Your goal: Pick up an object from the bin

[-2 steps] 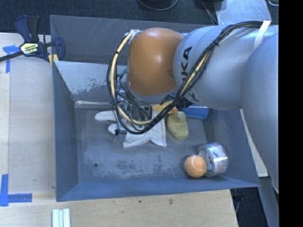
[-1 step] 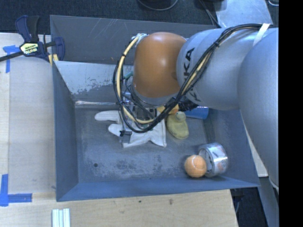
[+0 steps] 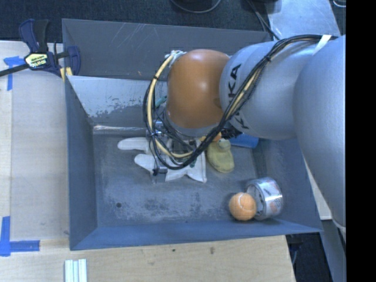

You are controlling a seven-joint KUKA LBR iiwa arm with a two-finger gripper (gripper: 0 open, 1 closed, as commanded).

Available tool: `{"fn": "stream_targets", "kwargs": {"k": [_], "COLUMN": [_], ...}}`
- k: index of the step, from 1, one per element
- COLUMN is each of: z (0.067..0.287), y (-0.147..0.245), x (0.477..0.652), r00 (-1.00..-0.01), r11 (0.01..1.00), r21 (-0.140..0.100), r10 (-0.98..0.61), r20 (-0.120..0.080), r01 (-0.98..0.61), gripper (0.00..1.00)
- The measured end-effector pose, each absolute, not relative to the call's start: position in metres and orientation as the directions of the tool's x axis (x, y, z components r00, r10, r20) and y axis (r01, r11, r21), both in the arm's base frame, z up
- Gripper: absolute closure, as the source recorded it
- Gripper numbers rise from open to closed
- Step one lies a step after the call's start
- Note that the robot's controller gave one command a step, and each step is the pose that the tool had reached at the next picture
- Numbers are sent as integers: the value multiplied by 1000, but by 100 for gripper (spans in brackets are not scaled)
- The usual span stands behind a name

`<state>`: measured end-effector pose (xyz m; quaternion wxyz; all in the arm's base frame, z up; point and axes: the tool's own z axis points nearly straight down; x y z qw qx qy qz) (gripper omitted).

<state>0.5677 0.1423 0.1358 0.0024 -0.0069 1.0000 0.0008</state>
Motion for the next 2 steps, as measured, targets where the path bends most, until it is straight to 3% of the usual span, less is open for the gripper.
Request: {"fn": "stream_targets", "kwargs": {"k": [1, 2], "z": [78, 78], "y": [125, 125], "x": [579, 579], "r00": [-966, -966], "r11": [966, 966], "r21": [3, 3], "r10": [260, 260], "r20": [-11, -11], "r01": [260, 260], "gripper": [100, 100]}}
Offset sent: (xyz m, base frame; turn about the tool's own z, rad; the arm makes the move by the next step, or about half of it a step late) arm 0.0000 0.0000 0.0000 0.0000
